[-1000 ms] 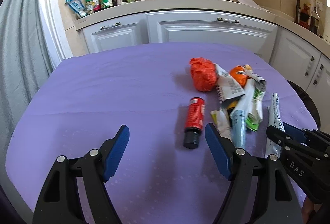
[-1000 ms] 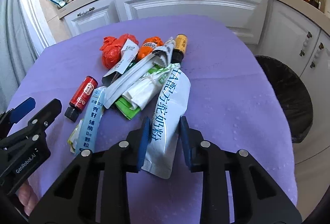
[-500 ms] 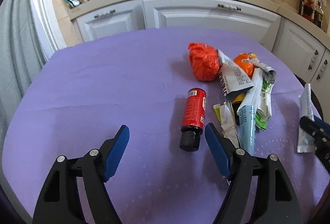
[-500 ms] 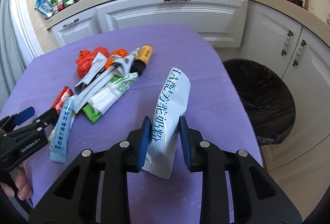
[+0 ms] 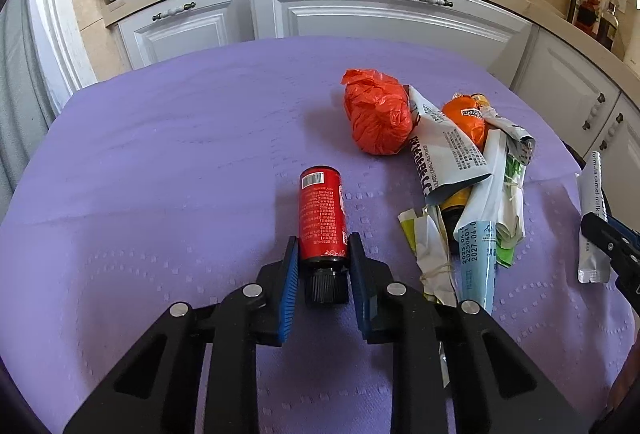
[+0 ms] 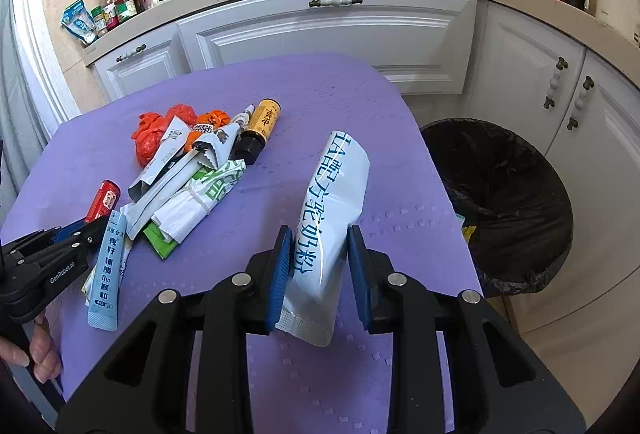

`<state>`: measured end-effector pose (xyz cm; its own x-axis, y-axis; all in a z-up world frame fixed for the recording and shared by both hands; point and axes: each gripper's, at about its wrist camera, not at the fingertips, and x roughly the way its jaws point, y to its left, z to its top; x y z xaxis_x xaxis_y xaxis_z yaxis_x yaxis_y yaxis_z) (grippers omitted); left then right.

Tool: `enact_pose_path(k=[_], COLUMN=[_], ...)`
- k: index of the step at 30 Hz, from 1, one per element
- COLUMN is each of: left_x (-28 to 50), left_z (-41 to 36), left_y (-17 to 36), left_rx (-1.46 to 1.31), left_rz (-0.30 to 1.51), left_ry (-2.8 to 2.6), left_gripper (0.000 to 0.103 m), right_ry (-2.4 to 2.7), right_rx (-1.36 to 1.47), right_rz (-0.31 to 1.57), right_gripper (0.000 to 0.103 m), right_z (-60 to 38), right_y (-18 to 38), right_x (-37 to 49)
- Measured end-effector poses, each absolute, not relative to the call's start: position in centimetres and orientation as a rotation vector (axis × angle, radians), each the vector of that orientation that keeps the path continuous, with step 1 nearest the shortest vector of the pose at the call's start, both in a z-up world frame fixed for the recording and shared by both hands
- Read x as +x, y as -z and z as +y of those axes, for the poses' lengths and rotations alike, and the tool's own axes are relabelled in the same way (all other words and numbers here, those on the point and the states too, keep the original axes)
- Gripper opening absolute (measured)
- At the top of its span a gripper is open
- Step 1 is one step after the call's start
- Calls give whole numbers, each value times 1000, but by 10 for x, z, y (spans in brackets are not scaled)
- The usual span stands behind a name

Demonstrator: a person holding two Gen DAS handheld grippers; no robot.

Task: Collect trash
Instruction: 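Grasp the white milk-powder sachet with the right gripper while the left grasps the red bottle, then carry sachet and red bottle over the bin and open both grippers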

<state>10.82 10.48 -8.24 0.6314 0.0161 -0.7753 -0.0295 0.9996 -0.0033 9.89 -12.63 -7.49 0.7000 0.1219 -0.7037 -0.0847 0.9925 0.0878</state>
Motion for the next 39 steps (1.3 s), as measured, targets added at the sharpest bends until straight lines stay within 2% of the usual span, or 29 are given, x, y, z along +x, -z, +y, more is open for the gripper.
enact_pose_path(k=[7,18,39], left_x=[99,84,126], left_z=[104,70,-78], left_y=[70,24,21], left_rx=[-23,-11,46], left_rz=[843,657,577], left_ry=[-36,13,279], left_gripper=[25,25,25], right_ry=[-108,-44,134], right_rx=[39,11,31], right_rz=[751,641,576], right_gripper=[28,28,28], right_z=[-130,-157,-262], right_y=[68,43,45], right_x=[96,87,99])
